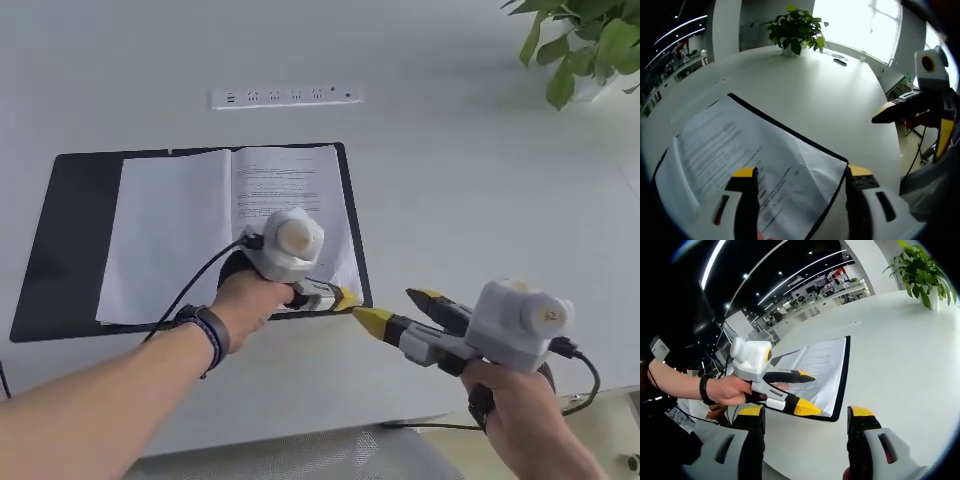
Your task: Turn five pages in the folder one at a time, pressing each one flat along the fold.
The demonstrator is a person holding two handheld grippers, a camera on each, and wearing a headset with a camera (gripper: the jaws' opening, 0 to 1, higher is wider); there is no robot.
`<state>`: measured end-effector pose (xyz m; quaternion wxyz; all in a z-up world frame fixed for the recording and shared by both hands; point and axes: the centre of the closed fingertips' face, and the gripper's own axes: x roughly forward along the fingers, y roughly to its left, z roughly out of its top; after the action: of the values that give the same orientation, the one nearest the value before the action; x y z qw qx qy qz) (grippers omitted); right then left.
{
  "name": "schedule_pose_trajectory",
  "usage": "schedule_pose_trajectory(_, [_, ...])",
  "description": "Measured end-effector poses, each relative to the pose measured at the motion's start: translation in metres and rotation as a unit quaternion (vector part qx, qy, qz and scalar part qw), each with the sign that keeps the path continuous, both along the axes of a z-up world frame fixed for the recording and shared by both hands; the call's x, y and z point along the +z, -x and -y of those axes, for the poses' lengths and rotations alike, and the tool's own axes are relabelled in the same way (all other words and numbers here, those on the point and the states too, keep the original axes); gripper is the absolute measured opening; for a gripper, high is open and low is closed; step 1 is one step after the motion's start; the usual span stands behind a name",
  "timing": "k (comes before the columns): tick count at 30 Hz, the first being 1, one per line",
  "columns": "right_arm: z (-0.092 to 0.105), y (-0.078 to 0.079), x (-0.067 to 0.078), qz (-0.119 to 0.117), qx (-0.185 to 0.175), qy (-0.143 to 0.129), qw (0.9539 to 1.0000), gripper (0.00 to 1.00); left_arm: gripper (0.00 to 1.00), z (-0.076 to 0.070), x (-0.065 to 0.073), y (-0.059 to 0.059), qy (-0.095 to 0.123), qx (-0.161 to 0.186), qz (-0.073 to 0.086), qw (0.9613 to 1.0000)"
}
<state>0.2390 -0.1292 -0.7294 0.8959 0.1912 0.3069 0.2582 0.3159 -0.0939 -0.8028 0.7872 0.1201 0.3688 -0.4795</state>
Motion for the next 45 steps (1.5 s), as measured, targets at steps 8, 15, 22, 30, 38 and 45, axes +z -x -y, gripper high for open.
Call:
schedule_pose_trajectory(8, [0.002,0.001,-0.001,-0.002,-0.005,-0.002,1.0000,0.65,0.64,0.003,-0.005,-0.005,-0.027,-0.005,0.046,0.9986])
schedule_pose_trajectory(15, [0.006,0.001,-0.003,-0.006,-0.012,-0.006,0.9999,0.64,0.55,-0.001,-0.005,-0.009,-0.025,-0.009,0.051,0.9983])
schedule_pose_trajectory(22, [0.004,0.000,-0.006,-0.009,-0.013,-0.010,0.9998,0.63,0.52,-0.002,-0.006,-0.009,-0.033,-0.012,0.066,0.9972])
schedule_pose_trajectory(30, [0.001,-0.003,-0.005,-0.007,-0.012,-0.015,0.9998,0.62,0.51,-0.003,-0.006,-0.012,-0.030,-0.011,0.075,0.9967])
schedule_pose_trajectory(38, [0.001,-0.003,-0.006,-0.008,-0.015,-0.018,0.9997,0.62,0.48,-0.004,-0.006,-0.014,-0.029,-0.007,0.076,0.9967])
schedule_pose_trajectory(45, [0.004,-0.001,-0.007,-0.009,-0.020,-0.021,0.9995,0.61,0.40,-0.005,-0.005,-0.016,-0.023,0.004,0.078,0.9967])
